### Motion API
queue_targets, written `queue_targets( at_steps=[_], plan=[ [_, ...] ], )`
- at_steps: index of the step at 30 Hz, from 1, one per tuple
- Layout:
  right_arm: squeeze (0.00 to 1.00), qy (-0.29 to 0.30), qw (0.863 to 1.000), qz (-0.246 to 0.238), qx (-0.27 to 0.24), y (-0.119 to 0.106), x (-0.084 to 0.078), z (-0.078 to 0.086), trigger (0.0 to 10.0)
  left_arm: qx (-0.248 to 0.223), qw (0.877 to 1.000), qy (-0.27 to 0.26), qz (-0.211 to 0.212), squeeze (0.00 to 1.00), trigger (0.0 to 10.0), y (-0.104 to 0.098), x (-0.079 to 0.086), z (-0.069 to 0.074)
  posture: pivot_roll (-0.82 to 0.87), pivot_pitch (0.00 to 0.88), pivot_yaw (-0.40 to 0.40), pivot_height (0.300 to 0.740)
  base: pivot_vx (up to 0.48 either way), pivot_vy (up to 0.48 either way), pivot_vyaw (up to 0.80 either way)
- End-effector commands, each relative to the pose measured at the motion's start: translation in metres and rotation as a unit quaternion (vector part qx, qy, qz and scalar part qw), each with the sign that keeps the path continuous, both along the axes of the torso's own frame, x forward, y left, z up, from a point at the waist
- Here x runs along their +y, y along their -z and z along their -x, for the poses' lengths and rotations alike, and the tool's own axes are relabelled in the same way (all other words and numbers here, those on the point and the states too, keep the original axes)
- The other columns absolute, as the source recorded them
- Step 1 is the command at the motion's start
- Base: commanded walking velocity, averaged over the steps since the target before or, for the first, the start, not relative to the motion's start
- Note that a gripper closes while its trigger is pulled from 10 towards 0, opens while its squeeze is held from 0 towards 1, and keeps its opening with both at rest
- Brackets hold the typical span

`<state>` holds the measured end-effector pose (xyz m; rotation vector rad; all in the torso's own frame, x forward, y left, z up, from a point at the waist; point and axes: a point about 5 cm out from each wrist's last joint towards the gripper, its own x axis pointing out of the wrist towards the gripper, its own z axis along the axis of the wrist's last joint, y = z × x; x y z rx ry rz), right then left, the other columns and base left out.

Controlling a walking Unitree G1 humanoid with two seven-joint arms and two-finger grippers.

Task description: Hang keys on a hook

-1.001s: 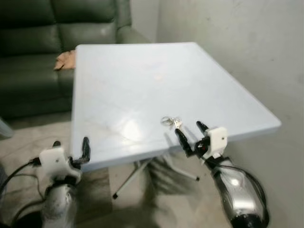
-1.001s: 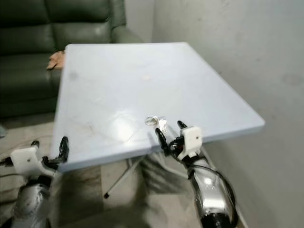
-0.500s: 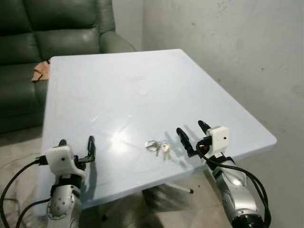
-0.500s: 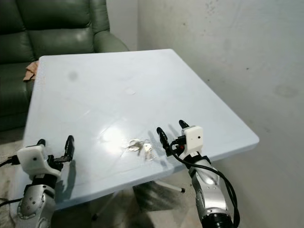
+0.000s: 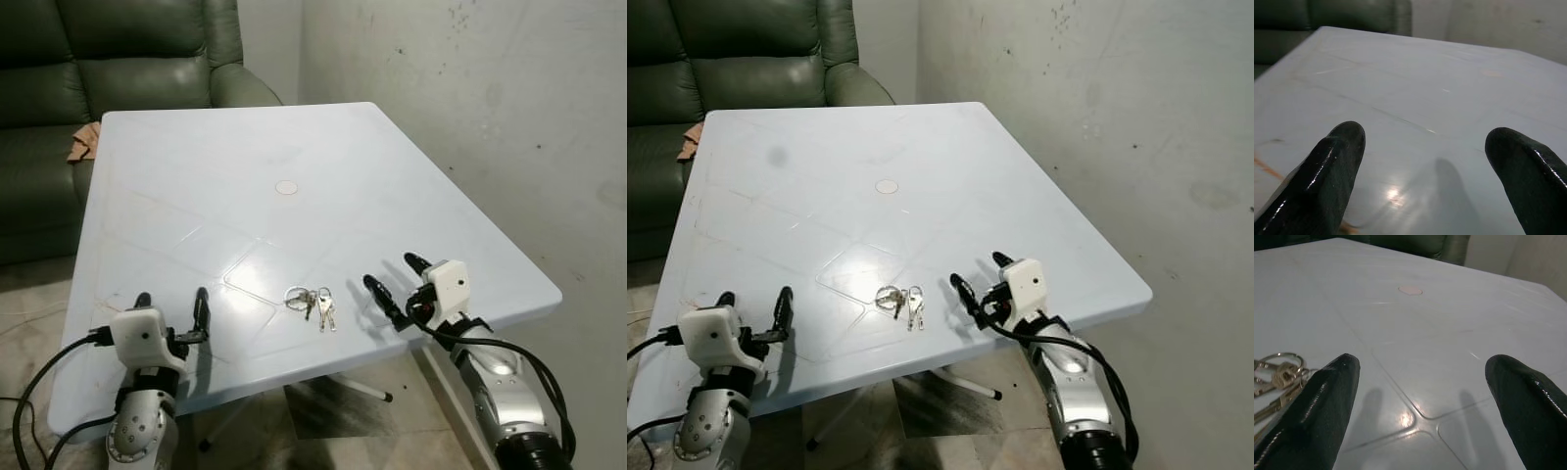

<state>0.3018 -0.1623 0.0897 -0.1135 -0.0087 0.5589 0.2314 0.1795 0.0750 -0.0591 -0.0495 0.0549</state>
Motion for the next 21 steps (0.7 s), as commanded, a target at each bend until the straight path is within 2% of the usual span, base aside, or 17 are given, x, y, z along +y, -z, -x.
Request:
queue_targets(
  at_steps=[1, 3, 9, 16, 21],
  plan=[
    [0.00, -0.013, 1.000, 0.004, 0.005, -0.004, -0.001, -0.004, 10.0, -0.013, 1.000, 0.021, -0.009, 0.00, 10.0, -0.005, -0.007, 0.001, 0.01, 0.078, -0.061, 0.740, 0.000, 0.000, 0.00],
    [0.00, -0.030, 0.999, 0.010, 0.012, -0.006, 0.000, -0.006, 10.0, -0.010, 0.999, 0.044, -0.020, 0.00, 10.0, -0.004, -0.016, 0.005, 0.01, 0.082, -0.061, 0.740, 0.000, 0.000, 0.00],
    [0.00, -0.060, 0.998, 0.010, 0.018, -0.010, 0.005, -0.010, 10.0, -0.012, 0.997, 0.069, -0.030, 0.00, 10.0, -0.004, -0.027, 0.008, 0.02, 0.088, -0.064, 0.740, 0.000, 0.000, 0.00],
    [0.00, -0.062, 0.998, 0.010, 0.021, -0.011, 0.007, -0.012, 10.0, -0.013, 0.997, 0.075, -0.031, 0.00, 10.0, -0.005, -0.029, 0.009, 0.02, 0.090, -0.064, 0.740, 0.000, 0.000, 0.00],
    [0.00, -0.138, 0.990, 0.039, 0.010, -0.020, 0.025, -0.023, 10.0, -0.007, 0.991, 0.125, -0.045, 0.00, 10.0, -0.002, -0.050, 0.018, 0.03, 0.099, -0.070, 0.740, 0.000, 0.000, 0.00]
  ],
)
